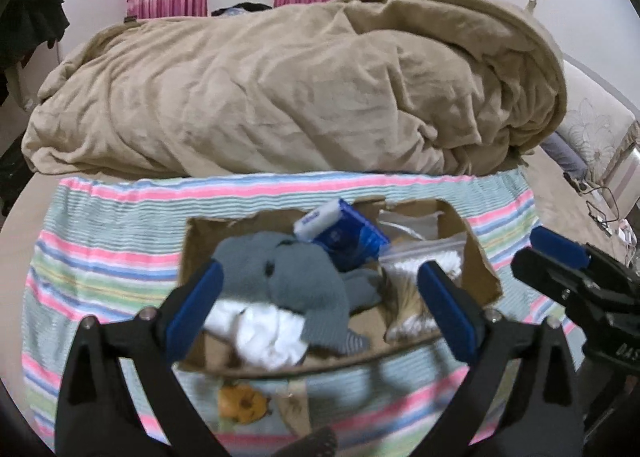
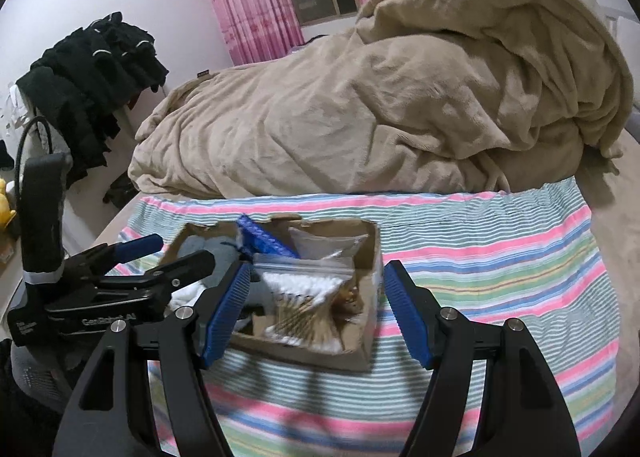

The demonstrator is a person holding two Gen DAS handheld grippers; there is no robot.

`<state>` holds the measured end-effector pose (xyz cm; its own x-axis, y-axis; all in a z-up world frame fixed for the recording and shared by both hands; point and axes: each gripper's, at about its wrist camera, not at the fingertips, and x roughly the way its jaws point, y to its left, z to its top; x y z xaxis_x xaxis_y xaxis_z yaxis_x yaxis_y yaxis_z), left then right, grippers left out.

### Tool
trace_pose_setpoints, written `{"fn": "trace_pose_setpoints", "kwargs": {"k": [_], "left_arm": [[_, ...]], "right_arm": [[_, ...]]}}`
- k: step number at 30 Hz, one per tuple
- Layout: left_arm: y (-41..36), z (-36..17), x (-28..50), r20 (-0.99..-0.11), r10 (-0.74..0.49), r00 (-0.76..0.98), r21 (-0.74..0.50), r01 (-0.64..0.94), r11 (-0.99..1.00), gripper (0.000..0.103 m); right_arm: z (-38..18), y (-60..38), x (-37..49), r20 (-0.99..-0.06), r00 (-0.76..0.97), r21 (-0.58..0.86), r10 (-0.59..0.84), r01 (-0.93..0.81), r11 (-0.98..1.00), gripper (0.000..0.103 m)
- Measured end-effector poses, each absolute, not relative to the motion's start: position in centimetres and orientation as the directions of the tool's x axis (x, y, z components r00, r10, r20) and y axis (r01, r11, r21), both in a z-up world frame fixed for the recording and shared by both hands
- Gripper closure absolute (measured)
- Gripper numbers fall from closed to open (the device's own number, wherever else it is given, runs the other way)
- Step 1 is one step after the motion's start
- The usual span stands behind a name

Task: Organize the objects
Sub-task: 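Grasp the capybara-print tissue pack with the right tool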

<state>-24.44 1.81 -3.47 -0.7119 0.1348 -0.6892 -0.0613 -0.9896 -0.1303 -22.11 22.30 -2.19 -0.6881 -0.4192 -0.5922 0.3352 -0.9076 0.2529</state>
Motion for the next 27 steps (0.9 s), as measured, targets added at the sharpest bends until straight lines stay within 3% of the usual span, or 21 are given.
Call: {"fn": "trace_pose_setpoints", "kwargs": {"k": [5, 7, 16, 27], "left_arm": [[0.3, -2.0, -21.3, -0.672, 0.135, -0.728, -0.142, -0.053, -0.988, 0.004], [-0.5, -1.5, -19.8, -0.665, 0.132, -0.735, -0.147, -0.044, -0.988, 0.004], [-4.5, -0.8, -13.9, -0.646, 0.109, -0.756, -0.16, -0.006, -0.987, 0.004], [-9.9, -4.2, -11.5, -0.683, 0.088, -0.725, -0.178, 0.049, -0.983, 0.004]], "right_arm": [[-1.0, 21.0, -20.1, -0.593, -0.691, 0.237, -0.414, 0.341, -0.91, 0.027], [-0.6, 20.3, -19.2, -0.596, -0.689, 0.231, -0.412, 0.344, -0.91, 0.016], [-0.3, 16.9, -15.8, -0.622, -0.666, 0.202, -0.413, 0.374, -0.905, 0.016], [-2.6, 12.7, -14.6, -0.682, -0.628, 0.177, -0.375, 0.356, -0.918, 0.016]]}}
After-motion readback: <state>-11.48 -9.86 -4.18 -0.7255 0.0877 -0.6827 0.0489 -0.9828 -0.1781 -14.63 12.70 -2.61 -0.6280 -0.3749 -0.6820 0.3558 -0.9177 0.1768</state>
